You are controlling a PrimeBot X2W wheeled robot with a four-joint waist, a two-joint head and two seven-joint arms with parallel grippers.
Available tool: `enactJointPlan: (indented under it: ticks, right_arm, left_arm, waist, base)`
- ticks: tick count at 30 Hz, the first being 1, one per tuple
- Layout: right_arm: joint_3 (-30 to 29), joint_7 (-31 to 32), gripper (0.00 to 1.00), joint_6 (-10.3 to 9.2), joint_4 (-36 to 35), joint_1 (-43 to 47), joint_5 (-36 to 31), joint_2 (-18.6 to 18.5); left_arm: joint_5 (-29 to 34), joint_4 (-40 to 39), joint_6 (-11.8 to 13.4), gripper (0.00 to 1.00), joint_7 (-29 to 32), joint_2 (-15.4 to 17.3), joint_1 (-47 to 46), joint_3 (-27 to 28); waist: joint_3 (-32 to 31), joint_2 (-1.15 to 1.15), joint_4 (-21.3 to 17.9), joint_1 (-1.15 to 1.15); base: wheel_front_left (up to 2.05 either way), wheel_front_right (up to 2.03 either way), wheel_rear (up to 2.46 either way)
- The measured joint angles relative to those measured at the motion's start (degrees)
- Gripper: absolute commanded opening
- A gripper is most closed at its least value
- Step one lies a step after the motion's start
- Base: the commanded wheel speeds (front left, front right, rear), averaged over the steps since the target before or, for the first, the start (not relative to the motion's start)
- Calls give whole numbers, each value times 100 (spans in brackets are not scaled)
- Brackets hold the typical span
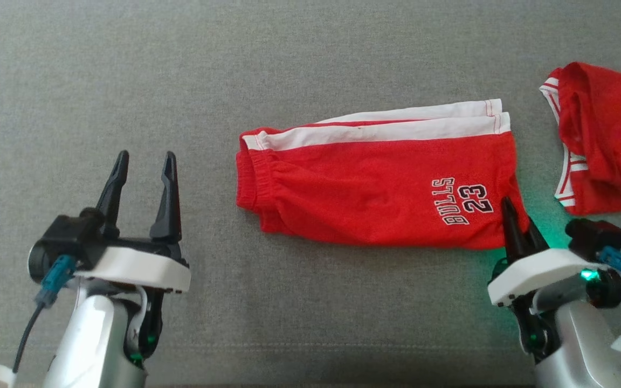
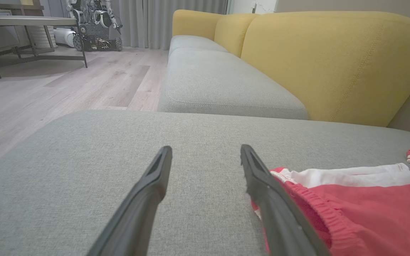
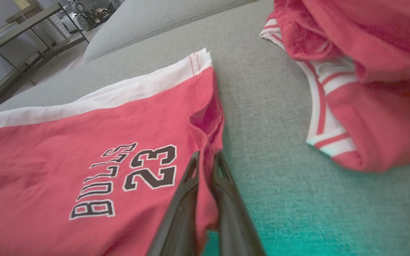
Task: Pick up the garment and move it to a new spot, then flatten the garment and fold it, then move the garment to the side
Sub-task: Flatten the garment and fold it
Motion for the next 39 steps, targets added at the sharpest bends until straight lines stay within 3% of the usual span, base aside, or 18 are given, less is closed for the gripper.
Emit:
enactJointPlan:
  ticks: [5,13,20,25,26,27,36,39]
  right_arm:
    - [309,282,0,0,-378,-175,-235,-7]
    - [1756,904,0,0,-1013,-1118,-185,-34]
    - [3531,866,0,0,-646,-1209,747,-71]
    - [4074,864,0,0,-98,-1223,901,-77]
    - [4094,817,42,0,-24,-1232,901,-80]
    - [4101,789,100,0,31,-1250,894,-80]
    - [4054,174,100,0,-155,-1396,917,-102]
    - [3782,-70,100,0,-380,-1394,916,-100]
  left_arm:
    - [-10,8,0,100,8,-3,38,-76]
    - [-49,89,-1,100,8,-41,51,-211]
    - [-52,161,-1,100,7,-109,141,-310]
    - [-103,191,4,100,0,-113,164,-301]
    - [-103,192,11,100,0,-113,164,-296]
    - [-110,196,35,100,0,-113,165,-290]
    - [-110,229,51,100,-1,-100,162,-254]
    - [-110,238,53,100,-2,-78,162,-234]
  waist:
    - [-122,0,37,0]
    - [-372,0,311,0]
    - [-484,0,670,0]
    - [-397,0,728,0]
    - [-375,0,715,0]
    - [-363,0,696,0]
    - [-317,0,468,0]
    - [-349,0,377,0]
  base:
    - [0,0,0]
    - [0,0,0]
    - [0,0,0]
    - [0,0,0]
    - [0,0,0]
    - [0,0,0]
    - [0,0,0]
    - [0,0,0]
